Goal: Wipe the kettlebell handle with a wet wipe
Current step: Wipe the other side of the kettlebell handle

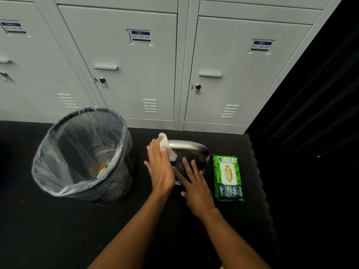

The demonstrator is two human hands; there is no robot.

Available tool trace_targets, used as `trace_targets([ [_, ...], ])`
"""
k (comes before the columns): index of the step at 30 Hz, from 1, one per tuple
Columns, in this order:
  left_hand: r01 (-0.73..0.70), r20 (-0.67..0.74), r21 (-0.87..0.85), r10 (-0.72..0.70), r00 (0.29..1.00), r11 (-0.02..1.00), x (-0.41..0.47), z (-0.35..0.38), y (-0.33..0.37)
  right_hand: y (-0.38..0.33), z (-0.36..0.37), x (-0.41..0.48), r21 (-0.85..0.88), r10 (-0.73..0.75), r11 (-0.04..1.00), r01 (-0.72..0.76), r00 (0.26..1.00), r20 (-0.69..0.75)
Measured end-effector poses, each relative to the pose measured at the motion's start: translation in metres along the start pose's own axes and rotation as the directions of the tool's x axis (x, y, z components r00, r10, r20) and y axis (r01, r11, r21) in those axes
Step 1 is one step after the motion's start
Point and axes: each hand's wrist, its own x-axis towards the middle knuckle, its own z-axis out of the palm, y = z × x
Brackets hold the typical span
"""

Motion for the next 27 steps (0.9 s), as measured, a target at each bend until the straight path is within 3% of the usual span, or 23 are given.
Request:
trace_targets([
  [3, 0.052, 0.136, 0.122, -0.069, 0.988, 0.991, 0.043, -0.018, 0.009, 0.000, -0.001, 0.000, -0.010, -0.010, 1.000, 0.010, 1.000, 0.006],
  [6, 0.260, 0.256, -0.022, -0.246, 0.935, 0.965, 0.065, -0.030, 0.021, 0.001, -0.002, 0.000, -0.005, -0.014, 1.000, 0.014, 1.000, 0.000],
  [9, 0.459, 0.189, -0.211, -0.425, 0.886, 0.863, 0.057, -0.023, 0.007, 0.002, -0.001, 0.000, 0.006, -0.013, 1.000, 0.013, 1.000, -0.001],
  [13, 0.512, 0.107, -0.487, -0.533, 0.839, 0.707, 0.031, 0.002, -0.024, 0.002, -0.003, 0.001, 0.012, -0.013, 1.000, 0.013, 1.000, -0.002],
  [16, 0.540, 0.181, -0.370, -0.511, 0.840, 0.756, 0.001, 0.015, -0.048, 0.001, -0.001, 0.000, 0.017, -0.013, 1.000, 0.014, 1.000, -0.007],
  [18, 0.479, 0.159, -0.327, -0.452, 0.878, 0.815, -0.015, 0.020, -0.035, 0.001, -0.001, 0.000, 0.024, -0.013, 1.000, 0.013, 1.000, -0.013],
  [21, 0.305, 0.075, -0.361, -0.298, 0.952, 0.881, -0.015, 0.017, -0.014, 0.001, -0.003, 0.000, 0.012, -0.019, 1.000, 0.019, 1.000, -0.002],
  [23, 0.299, 0.041, -0.439, -0.314, 0.949, 0.847, 0.006, 0.012, -0.020, 0.001, -0.003, 0.001, 0.006, -0.018, 1.000, 0.018, 1.000, 0.002],
  [25, 0.387, 0.124, -0.449, -0.373, 0.919, 0.805, 0.038, 0.002, -0.036, 0.000, -0.002, 0.001, 0.003, -0.007, 1.000, 0.007, 1.000, -0.006],
  [27, 0.361, 0.214, -0.320, -0.304, 0.928, 0.876, 0.065, -0.012, -0.030, 0.000, 0.001, 0.002, 0.000, -0.002, 1.000, 0.002, 1.000, -0.004],
])
